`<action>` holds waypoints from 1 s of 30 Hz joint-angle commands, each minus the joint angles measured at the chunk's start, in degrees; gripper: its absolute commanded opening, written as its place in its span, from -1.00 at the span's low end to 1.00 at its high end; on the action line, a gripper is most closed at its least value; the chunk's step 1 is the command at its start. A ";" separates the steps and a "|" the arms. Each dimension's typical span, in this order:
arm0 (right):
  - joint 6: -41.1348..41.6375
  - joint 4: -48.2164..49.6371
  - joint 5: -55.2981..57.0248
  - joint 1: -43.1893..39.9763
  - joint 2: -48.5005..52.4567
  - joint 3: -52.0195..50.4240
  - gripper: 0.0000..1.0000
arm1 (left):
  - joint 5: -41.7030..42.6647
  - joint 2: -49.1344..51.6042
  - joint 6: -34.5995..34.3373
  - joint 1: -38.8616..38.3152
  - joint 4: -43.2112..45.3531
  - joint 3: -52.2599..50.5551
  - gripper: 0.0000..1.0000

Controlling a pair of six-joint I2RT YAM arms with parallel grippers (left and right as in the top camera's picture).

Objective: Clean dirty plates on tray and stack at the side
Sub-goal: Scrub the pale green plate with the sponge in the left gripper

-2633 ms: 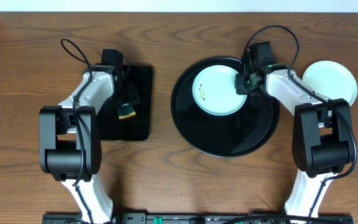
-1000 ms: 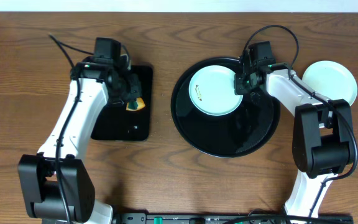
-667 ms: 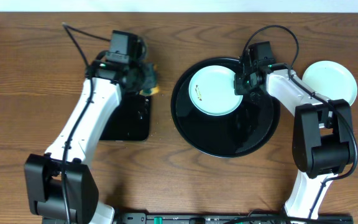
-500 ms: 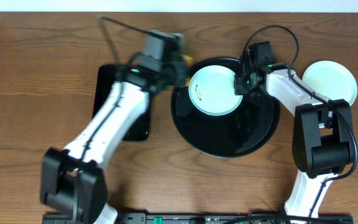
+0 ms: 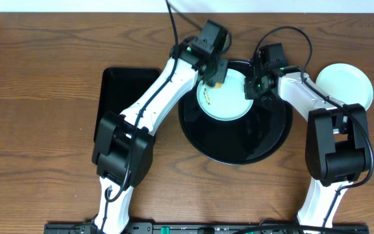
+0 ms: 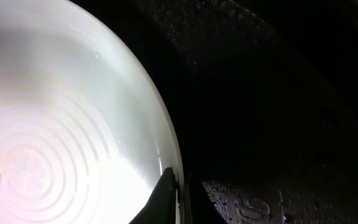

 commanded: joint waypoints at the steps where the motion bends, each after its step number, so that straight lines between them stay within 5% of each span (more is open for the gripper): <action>1: -0.02 -0.76 -0.87 1.05 1.42 -0.98 -0.98 | -0.55 4.35 2.67 0.04 -0.94 2.10 -0.85; 22: -0.04 -0.52 -0.87 1.07 1.42 -0.98 -0.98 | -6.86 12.33 8.87 0.04 2.71 -5.05 -0.85; 30: -0.02 -0.55 -0.87 1.07 1.42 -0.98 -0.97 | 4.55 12.37 8.15 -0.22 0.52 -8.83 -0.85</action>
